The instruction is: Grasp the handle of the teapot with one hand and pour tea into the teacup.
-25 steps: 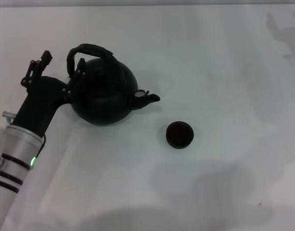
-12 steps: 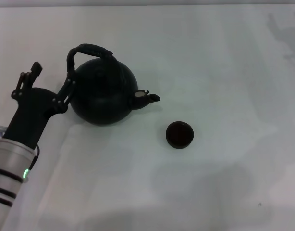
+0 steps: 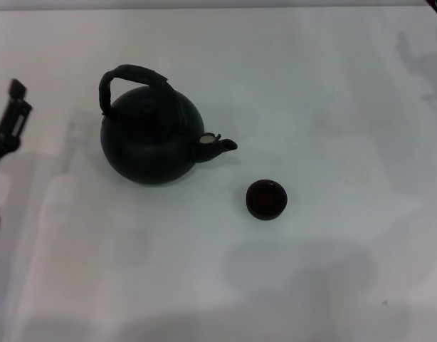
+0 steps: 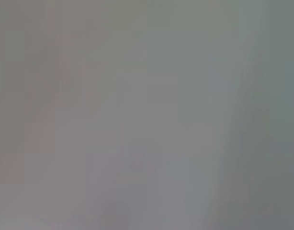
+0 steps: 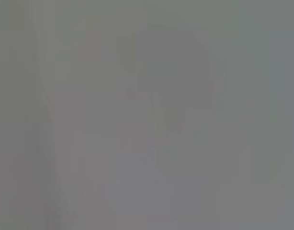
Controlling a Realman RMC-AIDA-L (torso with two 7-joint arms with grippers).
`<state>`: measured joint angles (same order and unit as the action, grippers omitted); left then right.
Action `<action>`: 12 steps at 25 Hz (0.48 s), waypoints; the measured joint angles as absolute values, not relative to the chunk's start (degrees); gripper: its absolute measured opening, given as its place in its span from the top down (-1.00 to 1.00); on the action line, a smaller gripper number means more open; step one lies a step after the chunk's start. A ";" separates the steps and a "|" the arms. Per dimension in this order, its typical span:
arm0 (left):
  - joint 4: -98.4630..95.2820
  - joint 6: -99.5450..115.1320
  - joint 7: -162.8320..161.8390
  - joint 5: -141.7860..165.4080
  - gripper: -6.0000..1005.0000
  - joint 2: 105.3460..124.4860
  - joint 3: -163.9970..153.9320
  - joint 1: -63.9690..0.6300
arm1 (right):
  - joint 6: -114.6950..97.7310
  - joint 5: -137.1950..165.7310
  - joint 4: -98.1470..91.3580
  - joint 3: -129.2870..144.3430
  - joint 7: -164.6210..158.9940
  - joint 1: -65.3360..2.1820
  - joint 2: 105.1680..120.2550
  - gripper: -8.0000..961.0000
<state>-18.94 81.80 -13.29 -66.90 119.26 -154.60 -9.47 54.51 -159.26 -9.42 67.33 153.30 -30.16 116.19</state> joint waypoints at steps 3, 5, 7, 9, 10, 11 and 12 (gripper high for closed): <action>-15.78 83.07 -13.29 -71.37 -0.69 119.18 -154.52 -11.99 | 57.47 -159.26 -8.54 68.18 153.28 -28.90 116.19 -0.72; -14.08 82.98 -13.30 -73.02 -0.69 119.14 -154.52 -13.61 | 58.98 -159.26 -7.38 68.22 152.83 -28.38 116.19 -0.72; -11.99 82.42 -13.38 -73.91 -0.69 119.10 -154.50 -15.63 | 60.03 -159.25 -6.36 68.25 151.15 -27.80 116.19 -0.72; -10.39 81.53 -13.94 -74.03 -0.69 119.08 -154.51 -17.34 | 60.54 -159.25 -5.91 68.30 149.09 -27.03 116.19 -0.72; -9.58 80.74 -14.75 -74.05 -0.69 119.05 -154.51 -18.31 | 60.87 -159.22 -5.67 68.32 148.18 -26.71 116.19 -0.72; -8.97 80.05 -15.68 -74.07 -0.69 119.03 -154.51 -19.21 | 61.20 -159.13 -5.33 68.35 147.62 -26.45 116.19 -0.72; -8.59 79.49 -16.55 -74.09 -0.69 119.02 -154.52 -19.70 | 61.70 -159.01 -4.92 68.36 147.30 -26.31 116.19 -0.72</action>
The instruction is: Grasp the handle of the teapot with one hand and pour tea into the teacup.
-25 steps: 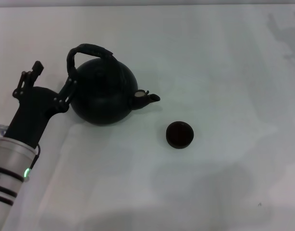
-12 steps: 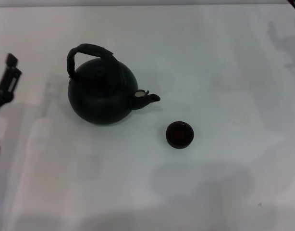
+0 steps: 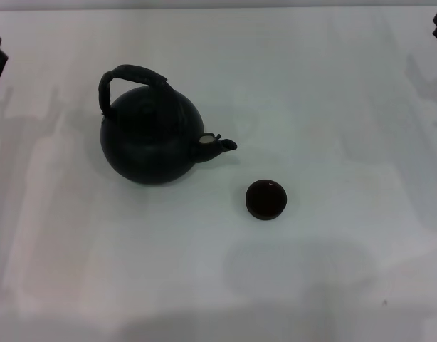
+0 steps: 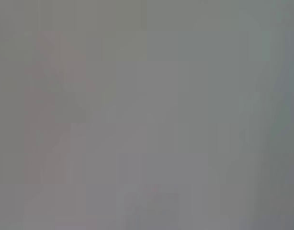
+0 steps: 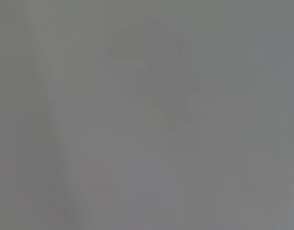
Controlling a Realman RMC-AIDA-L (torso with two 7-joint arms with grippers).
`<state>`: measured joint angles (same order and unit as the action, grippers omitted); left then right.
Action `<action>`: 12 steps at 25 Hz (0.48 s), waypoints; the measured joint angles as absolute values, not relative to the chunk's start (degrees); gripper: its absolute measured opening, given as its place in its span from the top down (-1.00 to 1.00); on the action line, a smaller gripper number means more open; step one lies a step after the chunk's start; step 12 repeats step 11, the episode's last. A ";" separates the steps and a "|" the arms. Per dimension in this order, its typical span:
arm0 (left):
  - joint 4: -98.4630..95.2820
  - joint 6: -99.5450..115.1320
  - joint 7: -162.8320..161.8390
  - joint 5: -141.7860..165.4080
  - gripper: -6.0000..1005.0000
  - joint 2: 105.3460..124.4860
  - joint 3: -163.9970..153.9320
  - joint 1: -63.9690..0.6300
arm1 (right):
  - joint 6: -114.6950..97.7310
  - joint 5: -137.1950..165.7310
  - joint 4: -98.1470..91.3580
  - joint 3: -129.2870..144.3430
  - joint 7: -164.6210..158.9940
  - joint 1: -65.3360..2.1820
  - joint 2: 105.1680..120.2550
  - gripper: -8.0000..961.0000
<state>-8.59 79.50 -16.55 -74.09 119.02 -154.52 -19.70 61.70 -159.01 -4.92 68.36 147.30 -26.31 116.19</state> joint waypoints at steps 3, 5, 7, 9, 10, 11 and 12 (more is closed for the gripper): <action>-7.90 78.06 -19.02 -74.22 -0.69 119.00 -154.51 -20.96 | 62.49 -158.85 -4.16 68.38 147.17 -26.20 116.19 -0.72; -7.81 77.34 -19.78 -74.45 -0.69 119.00 -154.51 -21.24 | 62.49 -158.84 -3.75 68.38 147.14 -26.32 116.19 -0.72; -7.82 76.56 -19.88 -74.48 -0.69 119.00 -154.51 -21.29 | 62.30 -158.82 -3.41 68.38 147.10 -26.53 116.19 -0.72; -7.88 75.31 -20.02 -74.46 -0.69 119.00 -154.51 -21.28 | 62.52 -158.80 -3.23 68.38 146.76 -26.57 116.19 -0.72; -7.88 75.31 -20.02 -74.46 -0.69 119.00 -154.51 -21.28 | 62.52 -158.80 -3.23 68.38 146.76 -26.57 116.19 -0.72; -7.90 75.11 -20.09 -74.44 -0.69 119.00 -154.51 -21.25 | 62.59 -158.78 -3.17 68.38 146.38 -26.53 116.19 -0.72; -7.90 75.11 -20.09 -74.44 -0.69 119.00 -154.51 -21.25 | 62.59 -158.78 -3.17 68.38 146.38 -26.53 116.19 -0.72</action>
